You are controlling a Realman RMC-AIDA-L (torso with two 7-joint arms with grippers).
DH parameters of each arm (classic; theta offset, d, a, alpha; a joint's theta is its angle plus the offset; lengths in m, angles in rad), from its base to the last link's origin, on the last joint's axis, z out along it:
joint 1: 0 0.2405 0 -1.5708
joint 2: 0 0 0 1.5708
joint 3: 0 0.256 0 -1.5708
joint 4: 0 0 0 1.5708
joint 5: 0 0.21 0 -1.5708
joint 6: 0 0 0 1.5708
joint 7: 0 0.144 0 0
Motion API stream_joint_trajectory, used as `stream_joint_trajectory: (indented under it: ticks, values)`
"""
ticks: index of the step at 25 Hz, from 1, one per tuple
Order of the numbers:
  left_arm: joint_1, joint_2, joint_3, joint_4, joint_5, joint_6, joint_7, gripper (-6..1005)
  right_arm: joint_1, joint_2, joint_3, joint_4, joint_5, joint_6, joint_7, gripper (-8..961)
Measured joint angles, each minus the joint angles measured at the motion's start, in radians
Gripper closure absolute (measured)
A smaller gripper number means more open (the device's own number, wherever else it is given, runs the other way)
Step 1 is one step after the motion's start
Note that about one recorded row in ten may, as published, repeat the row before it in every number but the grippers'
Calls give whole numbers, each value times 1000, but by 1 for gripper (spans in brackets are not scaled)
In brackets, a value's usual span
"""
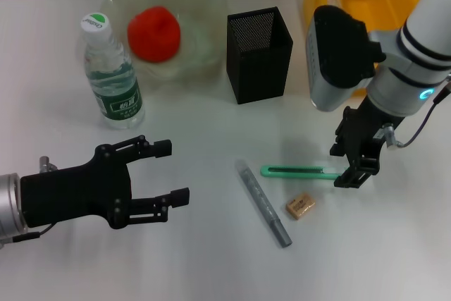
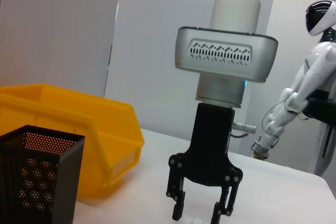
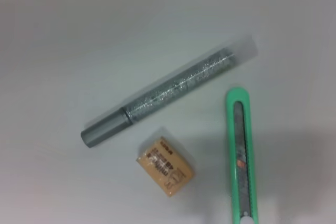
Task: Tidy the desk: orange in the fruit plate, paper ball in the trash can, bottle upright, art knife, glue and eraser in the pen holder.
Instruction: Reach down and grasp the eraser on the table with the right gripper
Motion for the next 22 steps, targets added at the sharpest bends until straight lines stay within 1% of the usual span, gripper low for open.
stream_joint_trajectory:
  ticks: [1,6,11,17,22]
  values:
    - [0,0,-1,0,0,0,0,140,-2,1,-18,3,3,13,0,373]
    - [0,1,-4,-1,0,-1,1,140,-2,2,-46,4,7,30,1,408]
    - [0,1,-3,-1,0,-2,0,140,-2,3,-58,4,8,34,2,437]
    - [-5,-1,-5,-1,-2,-3,-5,140,-2,3,-89,13,8,56,3,542]
    - [-7,-1,-5,-1,-2,-3,-7,140,-2,3,-92,13,8,56,3,538]
